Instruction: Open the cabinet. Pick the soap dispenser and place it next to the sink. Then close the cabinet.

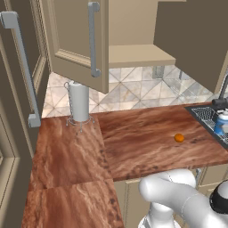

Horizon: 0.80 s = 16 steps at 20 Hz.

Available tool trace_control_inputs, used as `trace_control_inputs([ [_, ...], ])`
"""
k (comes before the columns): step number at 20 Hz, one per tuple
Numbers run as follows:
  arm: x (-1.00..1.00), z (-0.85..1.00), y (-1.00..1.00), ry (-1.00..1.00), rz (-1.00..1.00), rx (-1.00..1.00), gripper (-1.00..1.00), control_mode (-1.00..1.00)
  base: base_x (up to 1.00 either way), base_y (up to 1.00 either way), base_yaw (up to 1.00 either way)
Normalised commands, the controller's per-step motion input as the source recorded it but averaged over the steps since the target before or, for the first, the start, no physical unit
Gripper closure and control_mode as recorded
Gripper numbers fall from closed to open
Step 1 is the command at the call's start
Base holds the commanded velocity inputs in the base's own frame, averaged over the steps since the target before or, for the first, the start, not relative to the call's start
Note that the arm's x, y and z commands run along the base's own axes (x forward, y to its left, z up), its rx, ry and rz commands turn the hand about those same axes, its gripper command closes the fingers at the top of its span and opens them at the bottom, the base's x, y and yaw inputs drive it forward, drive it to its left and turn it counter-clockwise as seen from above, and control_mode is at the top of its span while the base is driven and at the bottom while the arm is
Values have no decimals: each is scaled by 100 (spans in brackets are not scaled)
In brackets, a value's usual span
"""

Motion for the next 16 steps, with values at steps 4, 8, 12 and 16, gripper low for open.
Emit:
trace_control_inputs([
  [4, 26, -40, 12, 8, 0, -1, 100, -100, 0, 0, 0],
  [8, 45, -33, 0, 6, 0, -3, 100, -100, 0, 0, 0],
  [12, 37, -24, 0, 1, 0, -6, 100, -100, 0, 0, 0],
  [16, 28, -20, 0, 0, 0, 0, 100, -100, 0, 0, 0],
])
